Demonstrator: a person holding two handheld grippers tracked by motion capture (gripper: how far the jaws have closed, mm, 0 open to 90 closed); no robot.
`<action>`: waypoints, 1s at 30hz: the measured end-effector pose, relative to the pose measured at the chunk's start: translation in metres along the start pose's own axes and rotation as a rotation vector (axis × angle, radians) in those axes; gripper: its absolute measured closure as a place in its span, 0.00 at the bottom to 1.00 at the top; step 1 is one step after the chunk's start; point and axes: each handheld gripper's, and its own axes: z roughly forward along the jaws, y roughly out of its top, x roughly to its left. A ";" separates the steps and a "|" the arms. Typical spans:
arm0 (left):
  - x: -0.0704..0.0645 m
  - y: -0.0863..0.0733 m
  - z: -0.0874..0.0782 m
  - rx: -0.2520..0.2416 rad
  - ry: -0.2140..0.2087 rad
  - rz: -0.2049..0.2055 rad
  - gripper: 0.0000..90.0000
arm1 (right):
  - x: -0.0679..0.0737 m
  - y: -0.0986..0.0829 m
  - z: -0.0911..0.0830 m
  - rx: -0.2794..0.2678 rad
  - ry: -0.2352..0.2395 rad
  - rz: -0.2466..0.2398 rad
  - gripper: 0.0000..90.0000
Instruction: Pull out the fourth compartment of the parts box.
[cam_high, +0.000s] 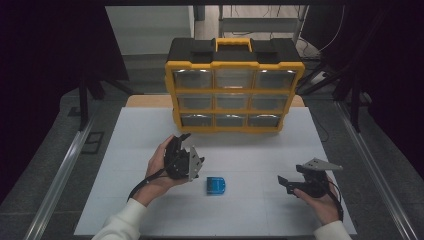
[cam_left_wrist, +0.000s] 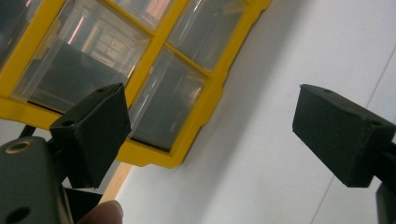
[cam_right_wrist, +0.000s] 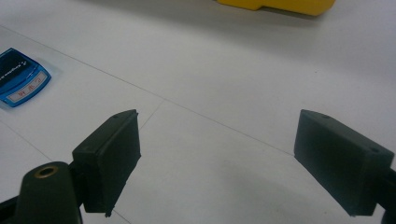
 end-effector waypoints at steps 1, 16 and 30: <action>0.000 0.000 0.000 -0.004 0.004 -0.004 0.13 | 0.000 0.000 0.000 0.000 0.000 0.000 0.17; 0.012 0.009 0.003 -0.011 0.043 0.002 0.13 | 0.000 0.000 0.001 0.005 0.003 0.000 0.17; 0.020 0.014 0.006 0.003 0.072 0.052 0.13 | 0.000 0.001 0.001 0.000 -0.001 0.001 0.17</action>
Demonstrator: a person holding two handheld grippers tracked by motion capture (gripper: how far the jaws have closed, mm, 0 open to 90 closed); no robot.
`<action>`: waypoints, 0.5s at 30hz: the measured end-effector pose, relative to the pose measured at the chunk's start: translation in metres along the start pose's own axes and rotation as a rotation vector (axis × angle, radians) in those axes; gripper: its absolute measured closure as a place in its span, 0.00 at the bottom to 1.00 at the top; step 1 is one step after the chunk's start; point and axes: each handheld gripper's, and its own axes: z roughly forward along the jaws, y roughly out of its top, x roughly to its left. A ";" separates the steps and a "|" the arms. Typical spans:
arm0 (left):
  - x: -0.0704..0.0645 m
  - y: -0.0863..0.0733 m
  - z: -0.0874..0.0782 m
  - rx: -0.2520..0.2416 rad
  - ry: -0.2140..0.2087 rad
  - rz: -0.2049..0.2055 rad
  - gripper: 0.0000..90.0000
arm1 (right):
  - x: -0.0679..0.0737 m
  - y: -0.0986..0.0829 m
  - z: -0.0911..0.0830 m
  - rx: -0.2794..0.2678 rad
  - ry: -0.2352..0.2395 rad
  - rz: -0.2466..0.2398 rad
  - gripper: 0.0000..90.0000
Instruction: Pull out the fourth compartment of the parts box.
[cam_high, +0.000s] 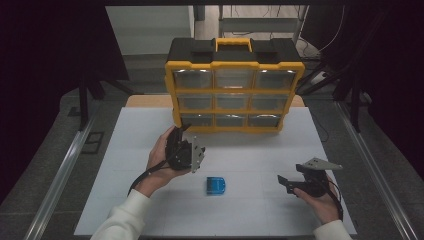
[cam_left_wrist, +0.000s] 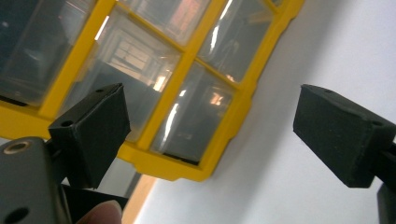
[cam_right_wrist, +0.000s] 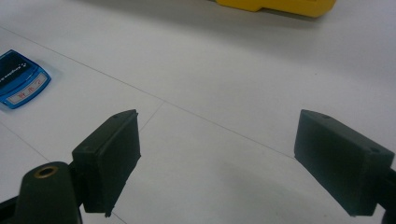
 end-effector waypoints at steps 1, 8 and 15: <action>0.001 0.000 0.000 0.000 0.000 -0.003 0.13 | 0.000 0.000 0.000 0.001 0.000 0.000 0.17; 0.006 -0.004 0.005 -0.013 0.013 -0.031 0.13 | 0.000 0.000 0.000 0.003 -0.003 0.000 0.17; 0.010 -0.002 0.006 0.000 0.018 -0.023 0.13 | -0.001 -0.001 -0.002 0.001 -0.006 0.004 0.17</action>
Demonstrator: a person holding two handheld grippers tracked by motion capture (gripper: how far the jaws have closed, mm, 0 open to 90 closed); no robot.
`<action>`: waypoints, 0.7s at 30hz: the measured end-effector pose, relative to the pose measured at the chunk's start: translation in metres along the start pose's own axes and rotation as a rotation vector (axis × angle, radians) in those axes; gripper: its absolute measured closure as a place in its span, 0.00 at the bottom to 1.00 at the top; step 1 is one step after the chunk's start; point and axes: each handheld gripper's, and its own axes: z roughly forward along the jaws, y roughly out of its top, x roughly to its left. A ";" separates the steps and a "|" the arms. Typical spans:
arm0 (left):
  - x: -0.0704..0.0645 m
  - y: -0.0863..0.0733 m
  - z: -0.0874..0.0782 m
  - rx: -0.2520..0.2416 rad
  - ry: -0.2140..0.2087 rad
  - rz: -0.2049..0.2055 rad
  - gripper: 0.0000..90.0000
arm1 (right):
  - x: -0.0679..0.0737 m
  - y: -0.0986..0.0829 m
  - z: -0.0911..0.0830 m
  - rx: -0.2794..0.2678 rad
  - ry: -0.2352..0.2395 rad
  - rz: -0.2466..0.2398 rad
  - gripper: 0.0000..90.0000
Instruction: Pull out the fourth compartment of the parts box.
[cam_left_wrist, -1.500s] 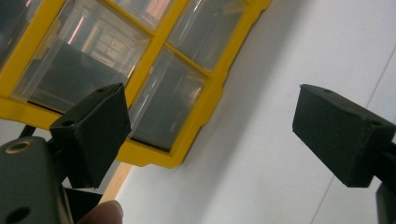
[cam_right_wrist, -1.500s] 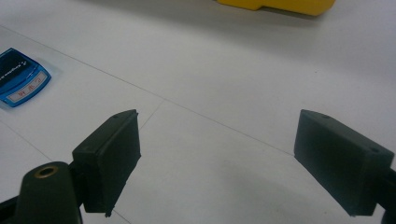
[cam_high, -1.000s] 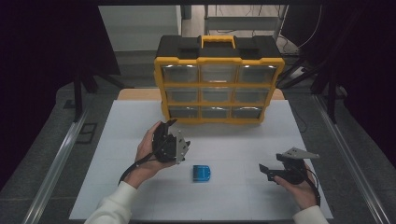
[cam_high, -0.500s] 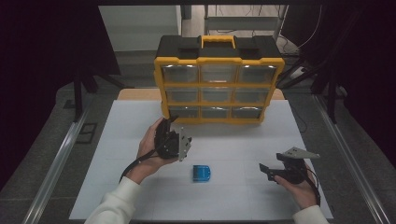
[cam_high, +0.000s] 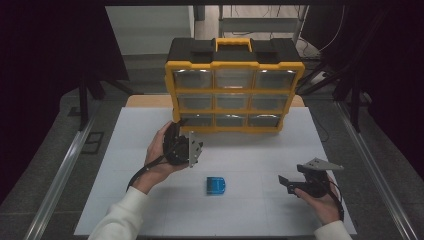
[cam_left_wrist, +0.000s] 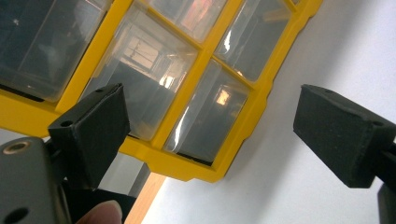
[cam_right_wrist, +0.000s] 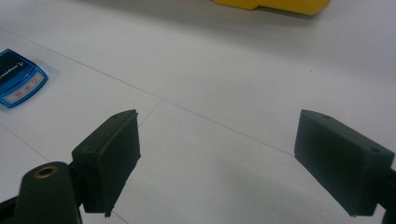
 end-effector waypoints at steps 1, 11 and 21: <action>0.000 0.001 0.000 0.005 0.005 0.004 0.12 | 0.000 0.000 0.000 -0.001 0.001 -0.001 0.17; 0.003 0.006 0.006 0.011 0.014 0.023 0.12 | 0.000 0.001 0.000 -0.004 0.001 -0.002 0.16; 0.013 0.010 0.011 0.016 0.042 0.039 0.12 | 0.001 0.001 0.000 -0.002 0.005 0.000 0.16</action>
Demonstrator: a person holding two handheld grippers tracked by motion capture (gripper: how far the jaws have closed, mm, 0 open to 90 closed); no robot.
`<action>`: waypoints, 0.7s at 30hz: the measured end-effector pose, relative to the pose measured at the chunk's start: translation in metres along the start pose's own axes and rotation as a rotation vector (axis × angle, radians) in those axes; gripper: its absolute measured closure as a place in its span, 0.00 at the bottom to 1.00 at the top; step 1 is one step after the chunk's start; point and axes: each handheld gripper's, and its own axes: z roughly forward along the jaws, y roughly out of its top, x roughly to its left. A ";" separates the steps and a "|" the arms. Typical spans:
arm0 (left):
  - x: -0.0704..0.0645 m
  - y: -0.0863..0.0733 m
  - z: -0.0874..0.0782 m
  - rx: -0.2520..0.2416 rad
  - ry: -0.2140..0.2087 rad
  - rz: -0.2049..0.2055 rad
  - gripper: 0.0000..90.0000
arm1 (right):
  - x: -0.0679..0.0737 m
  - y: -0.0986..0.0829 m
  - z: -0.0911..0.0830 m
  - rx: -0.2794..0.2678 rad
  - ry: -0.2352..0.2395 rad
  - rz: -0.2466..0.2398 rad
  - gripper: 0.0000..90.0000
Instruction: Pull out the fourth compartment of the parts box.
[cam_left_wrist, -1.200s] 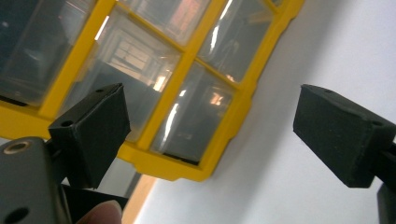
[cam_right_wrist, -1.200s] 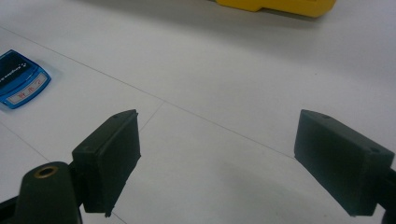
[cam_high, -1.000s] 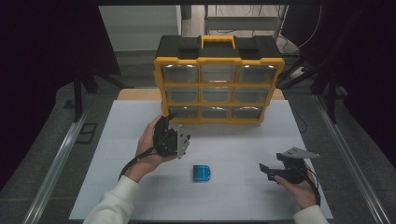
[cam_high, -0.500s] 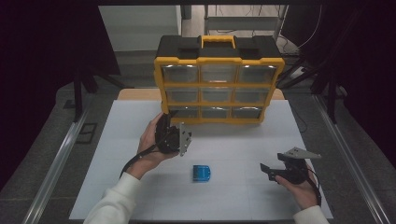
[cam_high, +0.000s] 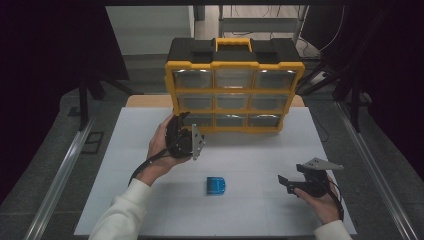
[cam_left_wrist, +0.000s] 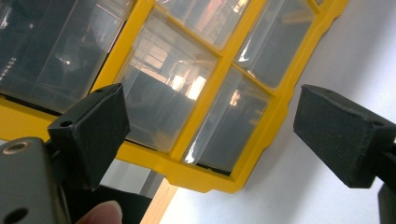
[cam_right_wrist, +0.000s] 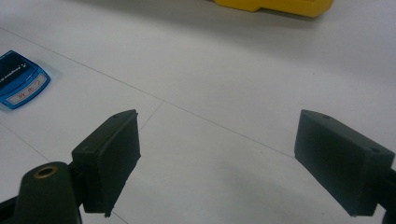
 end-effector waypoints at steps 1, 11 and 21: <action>0.001 0.000 0.000 0.001 -0.003 -0.002 0.12 | 0.000 0.000 0.000 0.000 0.000 0.000 0.16; 0.009 0.001 0.007 0.005 0.003 -0.015 0.12 | 0.000 0.000 0.001 0.006 0.004 -0.004 0.16; 0.016 0.000 0.013 0.016 0.006 -0.028 0.12 | 0.000 0.000 0.001 0.005 -0.002 -0.006 0.16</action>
